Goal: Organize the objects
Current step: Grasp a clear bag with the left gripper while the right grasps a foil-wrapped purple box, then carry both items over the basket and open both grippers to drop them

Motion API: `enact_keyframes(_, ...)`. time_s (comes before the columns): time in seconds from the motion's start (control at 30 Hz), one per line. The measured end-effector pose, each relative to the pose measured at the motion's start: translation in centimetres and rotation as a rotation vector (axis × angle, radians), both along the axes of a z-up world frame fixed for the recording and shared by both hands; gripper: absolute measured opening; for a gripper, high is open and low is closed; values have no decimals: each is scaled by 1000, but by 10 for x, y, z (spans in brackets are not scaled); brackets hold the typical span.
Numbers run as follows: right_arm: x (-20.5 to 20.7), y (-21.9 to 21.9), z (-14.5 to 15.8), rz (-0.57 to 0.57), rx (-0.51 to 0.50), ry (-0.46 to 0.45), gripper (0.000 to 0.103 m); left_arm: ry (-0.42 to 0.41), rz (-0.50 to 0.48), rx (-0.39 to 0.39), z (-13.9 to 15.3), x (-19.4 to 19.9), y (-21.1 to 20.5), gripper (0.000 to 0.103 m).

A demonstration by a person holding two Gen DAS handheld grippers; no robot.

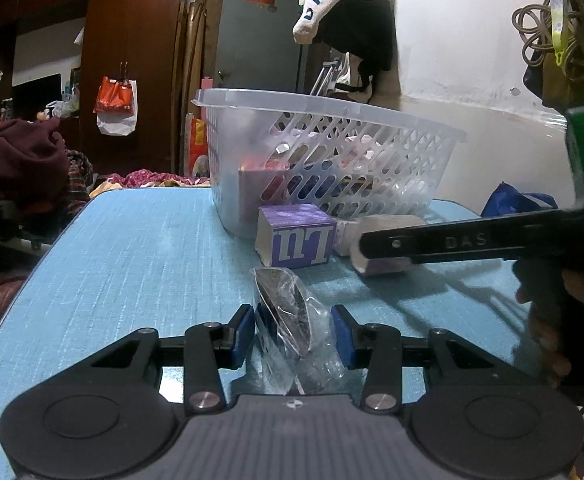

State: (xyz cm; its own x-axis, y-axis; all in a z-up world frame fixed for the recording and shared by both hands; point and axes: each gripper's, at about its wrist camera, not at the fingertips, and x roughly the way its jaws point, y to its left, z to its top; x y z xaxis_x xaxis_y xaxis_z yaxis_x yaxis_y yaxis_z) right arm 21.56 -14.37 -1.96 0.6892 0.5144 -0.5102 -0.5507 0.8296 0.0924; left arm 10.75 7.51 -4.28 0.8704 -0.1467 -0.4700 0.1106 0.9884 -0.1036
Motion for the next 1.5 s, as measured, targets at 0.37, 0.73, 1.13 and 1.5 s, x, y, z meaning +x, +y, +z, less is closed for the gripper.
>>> enact_keyframes(0.37,-11,-26,1,-23,22,-26,69,-21,-18,-11,1,-3,-1,46)
enact_keyframes(0.73,-15,-39,-4,-38,27,-52,68,-35,-35,-22,0,1,-8,46)
enact_keyframes(1.13,-22,-62,98,42,216,-306,68,-225,-91,-122,108,40,2,45)
enact_keyframes(1.5,72,-44,112,-63,149,-273,103,-117,-5,-92,124,135,1,82)
